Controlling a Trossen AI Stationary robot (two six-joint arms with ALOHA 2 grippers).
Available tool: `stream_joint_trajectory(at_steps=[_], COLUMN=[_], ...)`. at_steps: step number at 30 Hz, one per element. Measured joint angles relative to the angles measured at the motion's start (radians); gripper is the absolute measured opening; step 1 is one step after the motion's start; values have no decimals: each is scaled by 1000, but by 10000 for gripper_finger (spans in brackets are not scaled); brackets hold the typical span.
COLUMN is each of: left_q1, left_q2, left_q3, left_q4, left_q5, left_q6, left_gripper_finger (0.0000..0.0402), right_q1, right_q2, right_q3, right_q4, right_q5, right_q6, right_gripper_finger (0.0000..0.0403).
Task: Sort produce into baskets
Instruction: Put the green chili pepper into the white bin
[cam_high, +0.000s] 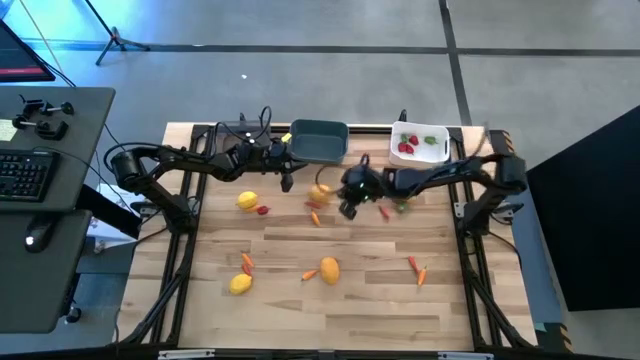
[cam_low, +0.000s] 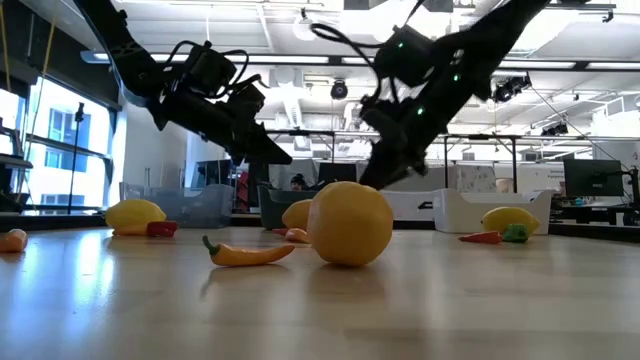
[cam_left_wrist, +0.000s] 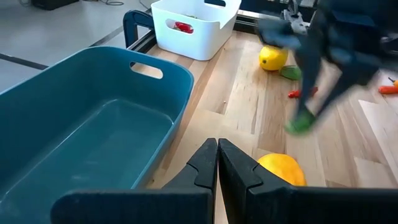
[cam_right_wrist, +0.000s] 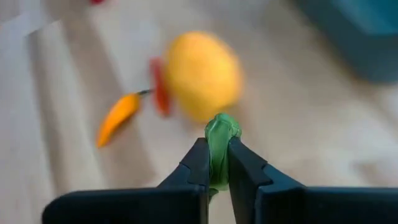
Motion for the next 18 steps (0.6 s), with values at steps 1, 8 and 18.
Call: stream_joint_trajectory(at_steps=[1, 8, 18], left_q1=[0, 0, 0], left_q2=[0, 0, 0], left_q3=[0, 0, 0], left_q4=[0, -3, -5], left_q5=[0, 0, 0], left_q6=[0, 1, 2], left_gripper_finger=[0, 0, 0], right_q1=[-18, -205, -553], right_q2=[-28, -246, -326], right_q3=[0, 0, -9], right_q4=[-29, -315, -571], right_q5=[17, 154, 225], right_q6=[-9, -47, -46], right_gripper_finger=[19, 24, 25])
